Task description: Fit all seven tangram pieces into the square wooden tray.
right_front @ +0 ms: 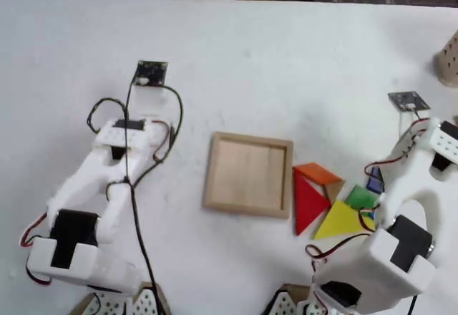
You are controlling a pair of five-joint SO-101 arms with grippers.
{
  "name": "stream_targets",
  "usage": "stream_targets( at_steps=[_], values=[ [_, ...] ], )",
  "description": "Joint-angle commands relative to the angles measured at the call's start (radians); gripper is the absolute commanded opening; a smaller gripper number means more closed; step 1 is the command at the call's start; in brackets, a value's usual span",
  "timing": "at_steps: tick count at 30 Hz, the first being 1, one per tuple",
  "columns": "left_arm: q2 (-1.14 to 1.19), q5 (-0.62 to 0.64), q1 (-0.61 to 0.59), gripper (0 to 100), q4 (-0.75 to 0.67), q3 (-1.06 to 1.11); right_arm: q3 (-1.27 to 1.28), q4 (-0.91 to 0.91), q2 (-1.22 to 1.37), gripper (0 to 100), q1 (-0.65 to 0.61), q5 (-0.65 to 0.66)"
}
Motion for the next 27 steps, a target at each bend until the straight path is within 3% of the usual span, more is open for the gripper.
stream_targets(
  at_steps=[1, 9, 18, 27],
  values=[
    [-0.007, -0.012, 0.005, 7, 0.002, -0.049, -0.003, 0.016, -0.061, 21.8, 0.019, 0.011],
    [-0.007, -0.012, 0.01, 7, 0.003, -0.049, 0.06, 0.101, -0.206, 21.8, 0.041, 0.011],
    [-0.007, -0.055, 0.013, 7, -0.002, -0.052, 0.376, -0.15, -0.417, 22.0, 0.033, 0.011],
    [-0.007, -0.086, 0.015, 7, -0.002, -0.049, 0.42, -0.16, -0.481, 22.0, 0.007, 0.009]
  ],
)
